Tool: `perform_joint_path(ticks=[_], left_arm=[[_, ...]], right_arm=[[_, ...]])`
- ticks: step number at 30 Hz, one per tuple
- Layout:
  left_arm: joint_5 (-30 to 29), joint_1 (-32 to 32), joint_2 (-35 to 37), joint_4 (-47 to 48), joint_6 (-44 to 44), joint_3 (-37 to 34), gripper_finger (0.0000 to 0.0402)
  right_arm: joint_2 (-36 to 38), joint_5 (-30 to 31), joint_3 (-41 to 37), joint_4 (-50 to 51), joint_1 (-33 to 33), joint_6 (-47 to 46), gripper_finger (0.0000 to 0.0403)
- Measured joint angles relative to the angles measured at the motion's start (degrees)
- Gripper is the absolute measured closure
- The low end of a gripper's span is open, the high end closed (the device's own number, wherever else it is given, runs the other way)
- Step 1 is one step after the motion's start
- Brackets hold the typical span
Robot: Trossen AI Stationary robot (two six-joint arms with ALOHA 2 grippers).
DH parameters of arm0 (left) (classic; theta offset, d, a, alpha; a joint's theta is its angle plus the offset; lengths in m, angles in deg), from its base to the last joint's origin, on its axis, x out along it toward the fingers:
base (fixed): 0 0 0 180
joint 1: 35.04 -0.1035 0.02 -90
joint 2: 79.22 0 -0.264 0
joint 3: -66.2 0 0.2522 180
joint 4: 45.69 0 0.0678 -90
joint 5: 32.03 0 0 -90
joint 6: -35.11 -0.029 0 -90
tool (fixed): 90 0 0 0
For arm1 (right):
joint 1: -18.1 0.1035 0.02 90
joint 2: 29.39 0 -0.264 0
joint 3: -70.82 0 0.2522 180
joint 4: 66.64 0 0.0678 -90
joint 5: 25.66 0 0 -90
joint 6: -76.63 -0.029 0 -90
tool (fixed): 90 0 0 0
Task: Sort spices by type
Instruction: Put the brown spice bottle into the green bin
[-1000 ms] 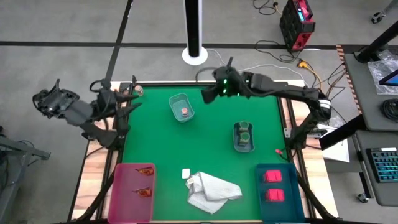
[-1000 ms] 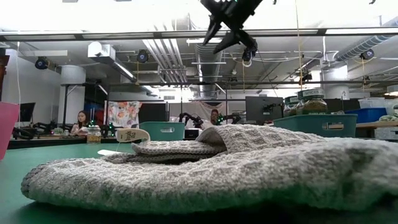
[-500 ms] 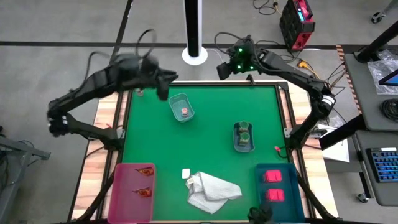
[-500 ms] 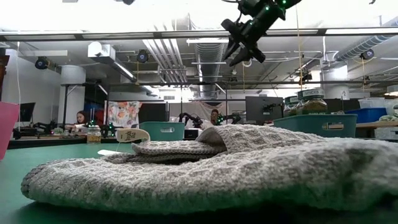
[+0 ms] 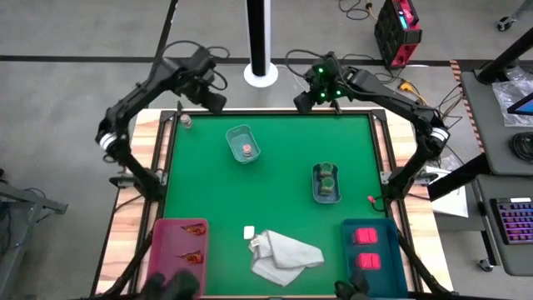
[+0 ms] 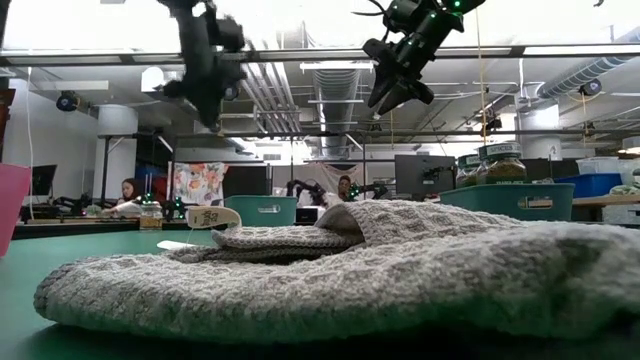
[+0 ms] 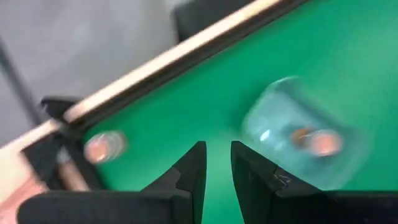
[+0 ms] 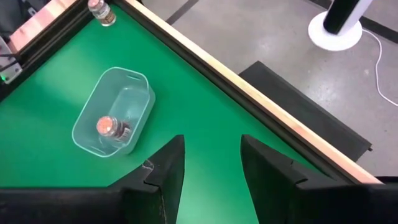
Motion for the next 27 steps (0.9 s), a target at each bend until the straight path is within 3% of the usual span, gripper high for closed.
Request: perform_joint_path(ticks=[7, 16, 22, 27], left_arm=[[1.1, -9.7, -5.9, 2.5, -4.6, -3.8, 0.0343], [3.5, -17.7, -5.4, -0.9, -8.3, -12.9, 0.0343], [3.1, -18.8, -4.8, -8.3, -7.6, -16.8, 0.0343], [1.5, -18.9, -5.0, -10.6, 0.2, -17.7, 0.0337]], right_arm=[[0.0, 0.0, 0.0, -0.1, 0.0, -0.1, 0.0243], [0.0, 0.5, 0.0, -0.6, 0.0, -1.2, 0.0237], [0.0, 0.5, 0.0, -3.6, 0.0, -1.7, 0.0247], [0.0, 0.5, 0.0, -5.0, 0.0, -2.1, 0.0254]])
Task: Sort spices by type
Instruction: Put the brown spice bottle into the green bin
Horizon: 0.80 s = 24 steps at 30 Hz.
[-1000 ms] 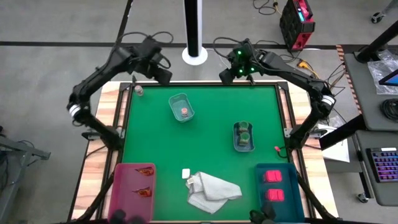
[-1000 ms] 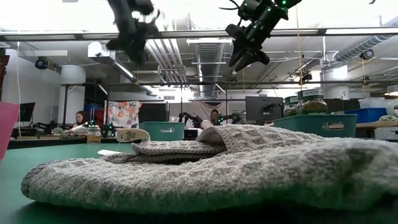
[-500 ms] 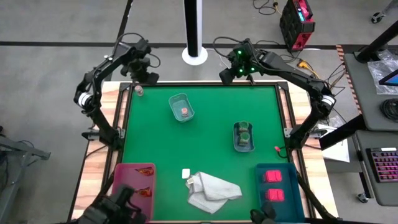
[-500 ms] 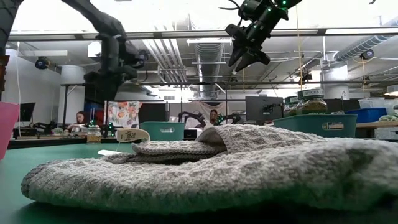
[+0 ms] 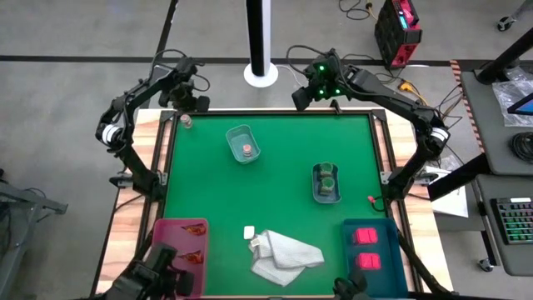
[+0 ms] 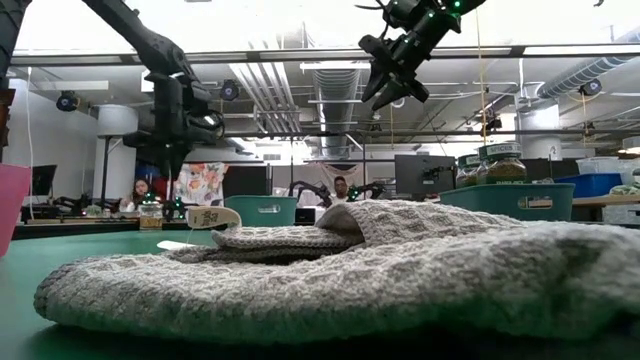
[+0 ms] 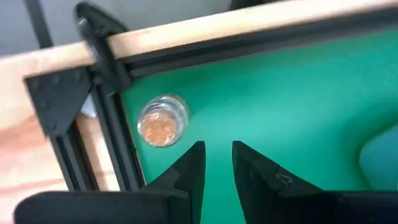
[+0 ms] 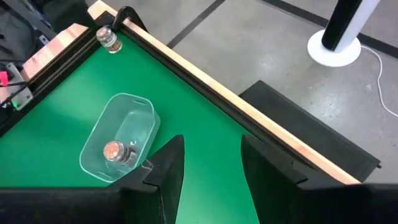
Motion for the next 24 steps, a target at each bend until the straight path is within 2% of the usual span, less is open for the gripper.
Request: perform_joint_path(ticks=[4, 14, 20, 24], left_arm=[[-3.2, 0.5, 0.0, -1.7, 5.7, -0.6, 0.0322], [-8.8, 1.9, -0.8, -0.2, 11.7, -0.4, 0.0258], [-9.1, 2.8, -0.9, 4.0, 11.7, 0.4, 0.0228], [-8.3, 2.8, -0.9, 5.6, 10.5, 0.4, 0.0223]], right_arm=[[0.0, 0.0, 0.0, 0.0, 0.0, -0.5, 0.0252], [0.0, 0.0, 0.0, 0.0, 0.0, -0.6, 0.023], [0.0, 0.0, -0.3, -0.8, 0.0, -0.3, 0.0221], [-0.1, 0.1, -0.4, -2.5, 0.0, 0.0, 0.022]])
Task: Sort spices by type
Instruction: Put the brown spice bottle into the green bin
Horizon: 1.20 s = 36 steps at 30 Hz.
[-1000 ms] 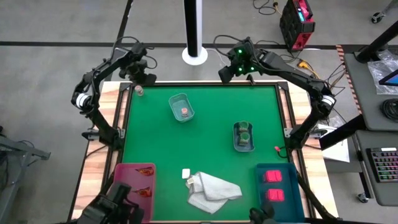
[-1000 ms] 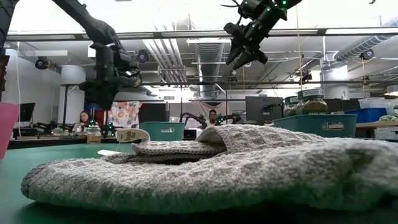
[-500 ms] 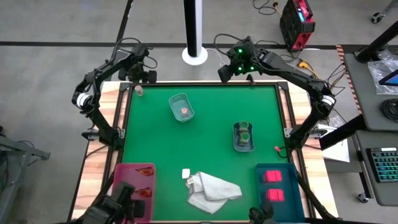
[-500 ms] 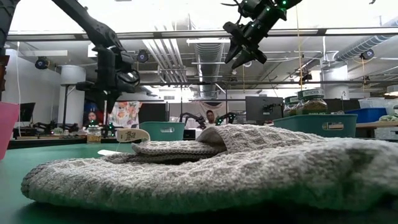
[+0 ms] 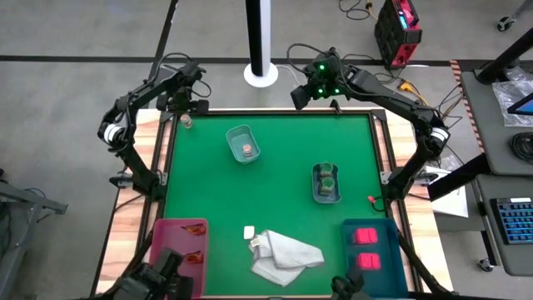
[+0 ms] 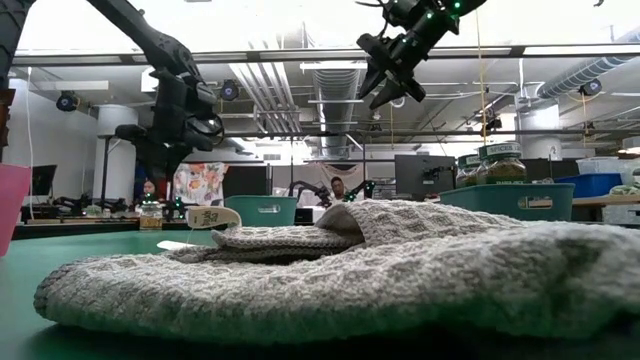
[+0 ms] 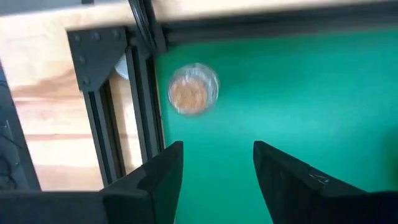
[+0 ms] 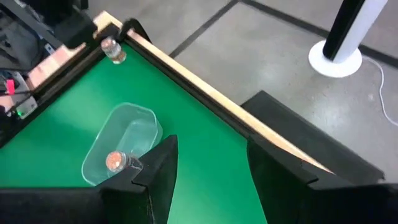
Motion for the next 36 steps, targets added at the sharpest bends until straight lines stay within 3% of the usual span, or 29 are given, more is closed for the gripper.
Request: perform_joint_path(ticks=[9, 18, 23, 32, 36], left_arm=[[0.3, 0.1, -0.1, -1.2, 1.1, -0.1, 0.0223], [-6.7, 1.9, -4.3, 3.4, 7.5, 1.4, 0.0241], [-12.6, 2.8, -7.9, 7.6, 8.8, 4.7, 0.0284], [-14.3, 2.8, -13.0, 9.0, 6.5, 9.2, 0.0391], [-14.3, 2.8, -15.3, 10.2, 5.8, 9.4, 0.0394]], right_arm=[[-2.2, -0.6, 0.0, -0.4, -0.1, 0.5, 0.0229], [-2.7, -2.1, 0.0, -0.3, -0.1, 1.4, 0.0216], [-2.7, -2.1, 0.0, -0.4, -0.3, 3.3, 0.0214], [-2.7, -2.1, 0.0, -0.4, -0.4, 4.2, 0.0218], [-2.7, -2.1, 0.0, -0.3, -0.4, 4.8, 0.0212]])
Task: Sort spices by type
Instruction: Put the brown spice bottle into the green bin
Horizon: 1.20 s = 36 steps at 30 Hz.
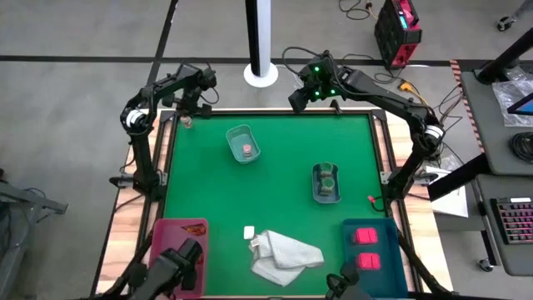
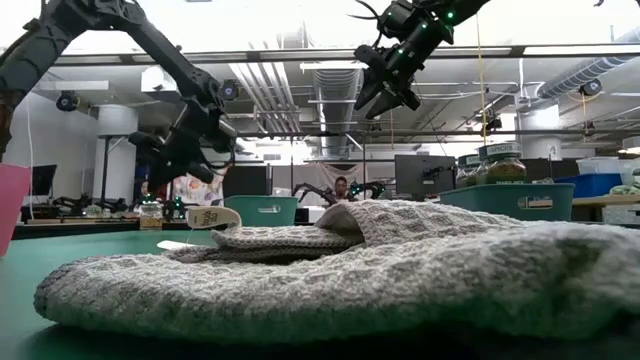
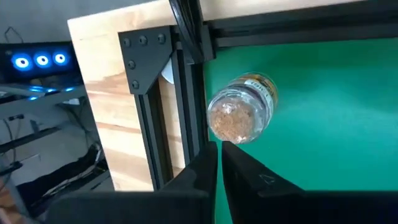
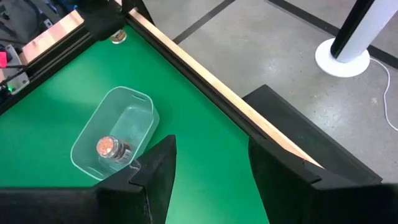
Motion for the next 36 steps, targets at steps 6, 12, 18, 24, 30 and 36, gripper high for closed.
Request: perform_joint_path(ticks=[6, 12, 18, 24, 30, 36], left_arm=[[-0.2, 0.0, -1.8, 0.9, -0.2, 0.0, 0.0399], [-1.5, -0.3, -1.9, -0.2, -1.1, 0.0, 0.04], [-1.5, -0.9, -1.9, -0.6, -1.6, 0.0, 0.04], [0.0, -0.9, -2.4, -0.7, -2.1, 0.0, 0.04], [0.5, -0.8, -3.6, -0.4, -2.9, 0.0, 0.0401], [1.1, -0.8, -3.8, -0.1, -5.1, 0.0, 0.0401]], right_arm=[[0.0, 0.0, 0.0, 0.0, -0.3, 0.1, 0.0207], [0.0, 0.0, 0.0, -0.1, -0.5, 1.1, 0.0209], [0.0, 0.1, 0.0, -0.1, -1.0, 1.5, 0.0207], [0.0, 0.1, 0.0, -0.1, -1.2, 1.8, 0.0213], [0.0, 0.2, 0.0, -0.1, -1.2, 1.8, 0.0208], [0.0, 0.2, 0.0, -0.1, -1.2, 1.7, 0.0206]])
